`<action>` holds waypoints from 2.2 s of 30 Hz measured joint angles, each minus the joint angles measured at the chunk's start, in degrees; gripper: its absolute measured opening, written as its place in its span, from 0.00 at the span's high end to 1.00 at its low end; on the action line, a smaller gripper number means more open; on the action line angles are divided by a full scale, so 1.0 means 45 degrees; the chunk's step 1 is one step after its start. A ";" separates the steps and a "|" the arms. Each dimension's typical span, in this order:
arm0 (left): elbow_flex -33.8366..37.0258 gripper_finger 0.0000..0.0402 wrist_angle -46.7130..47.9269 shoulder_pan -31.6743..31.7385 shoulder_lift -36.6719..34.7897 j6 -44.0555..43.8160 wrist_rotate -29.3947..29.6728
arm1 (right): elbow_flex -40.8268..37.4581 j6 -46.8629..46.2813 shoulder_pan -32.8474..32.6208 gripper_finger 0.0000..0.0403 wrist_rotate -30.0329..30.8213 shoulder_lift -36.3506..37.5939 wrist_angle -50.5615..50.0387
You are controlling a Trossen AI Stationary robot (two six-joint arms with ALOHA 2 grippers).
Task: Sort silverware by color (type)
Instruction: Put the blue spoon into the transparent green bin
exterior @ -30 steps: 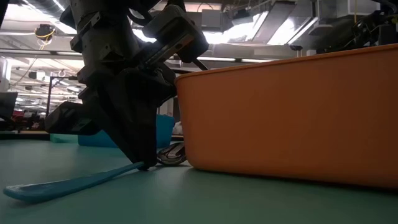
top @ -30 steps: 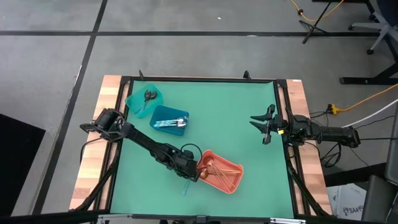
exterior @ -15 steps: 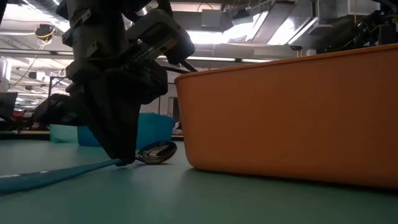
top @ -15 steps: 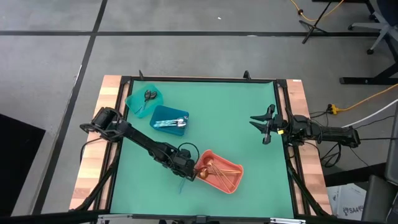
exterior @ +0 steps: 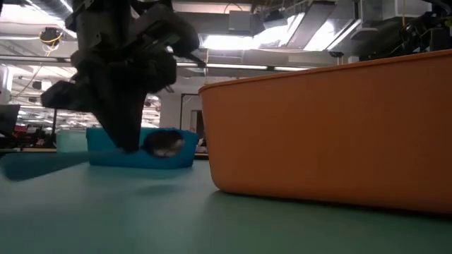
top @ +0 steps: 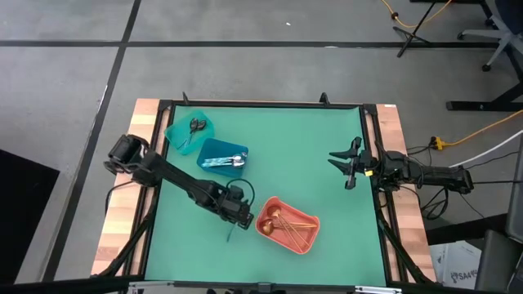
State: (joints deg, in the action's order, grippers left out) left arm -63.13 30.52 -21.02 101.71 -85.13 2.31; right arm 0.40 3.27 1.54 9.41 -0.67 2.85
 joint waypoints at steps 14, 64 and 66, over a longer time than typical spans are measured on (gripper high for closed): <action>-0.0001 1.00 0.2861 0.1402 -0.2305 0.2735 0.1491 | 0.0000 0.0003 0.0000 0.76 0.0002 0.0002 0.0005; -0.0010 1.00 0.3138 1.1427 -0.6428 1.8011 0.3038 | 0.0000 0.0000 0.0000 0.76 0.0004 0.0001 0.0005; -0.0010 1.00 0.3280 1.1818 -0.6408 1.8048 0.3049 | 0.0000 0.0000 0.0000 0.76 0.0004 0.0000 0.0005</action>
State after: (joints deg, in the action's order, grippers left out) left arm -63.18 45.28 32.16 72.87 -3.91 16.03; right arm 0.40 3.27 1.54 9.43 -0.67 2.87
